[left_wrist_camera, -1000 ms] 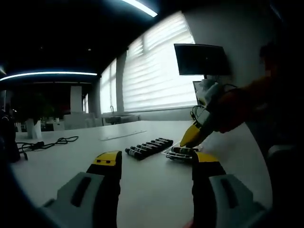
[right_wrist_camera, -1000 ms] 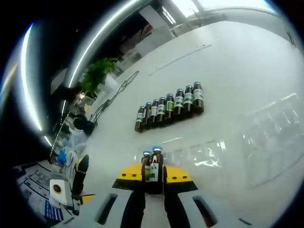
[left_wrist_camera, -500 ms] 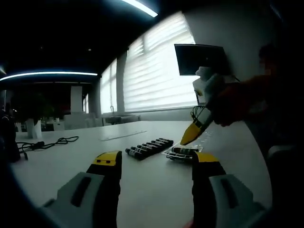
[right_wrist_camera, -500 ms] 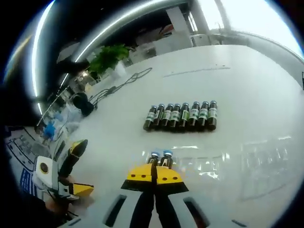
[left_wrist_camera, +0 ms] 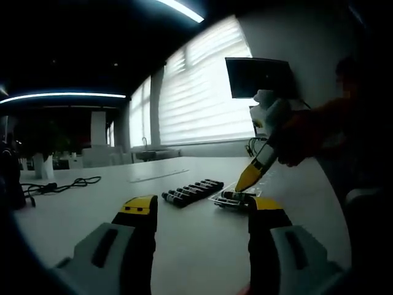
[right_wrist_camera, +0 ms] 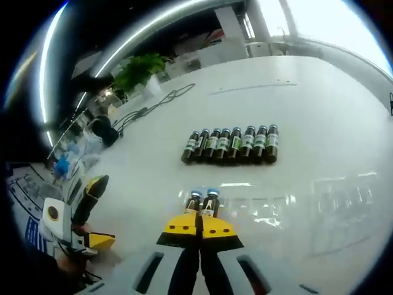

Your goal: Grip medicine bottles put into box

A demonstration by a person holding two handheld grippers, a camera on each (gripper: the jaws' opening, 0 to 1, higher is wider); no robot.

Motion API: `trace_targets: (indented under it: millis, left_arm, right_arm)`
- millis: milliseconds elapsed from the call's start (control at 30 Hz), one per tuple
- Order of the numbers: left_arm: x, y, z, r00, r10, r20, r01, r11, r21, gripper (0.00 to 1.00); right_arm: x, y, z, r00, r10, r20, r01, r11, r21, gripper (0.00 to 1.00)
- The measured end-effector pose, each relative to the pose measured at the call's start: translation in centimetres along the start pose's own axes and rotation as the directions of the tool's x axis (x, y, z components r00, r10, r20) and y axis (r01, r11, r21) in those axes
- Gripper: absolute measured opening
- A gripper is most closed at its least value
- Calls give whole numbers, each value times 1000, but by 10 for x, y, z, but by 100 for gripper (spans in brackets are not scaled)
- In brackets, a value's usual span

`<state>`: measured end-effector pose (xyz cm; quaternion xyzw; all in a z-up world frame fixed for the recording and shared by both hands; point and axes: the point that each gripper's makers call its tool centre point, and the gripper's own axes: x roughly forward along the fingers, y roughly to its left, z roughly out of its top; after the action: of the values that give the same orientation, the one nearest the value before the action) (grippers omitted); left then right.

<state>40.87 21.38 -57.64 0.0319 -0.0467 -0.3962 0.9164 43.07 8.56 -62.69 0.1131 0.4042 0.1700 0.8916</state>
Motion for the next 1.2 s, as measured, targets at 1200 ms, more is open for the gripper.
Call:
trace_targets:
  millis: [1200]
  left_arm:
    - [0, -2, -2, 1000, -1, -14, 1, 1000, 15, 52]
  right_arm:
    - [-18, 1, 27, 998, 49, -50, -70, 790, -609, 11]
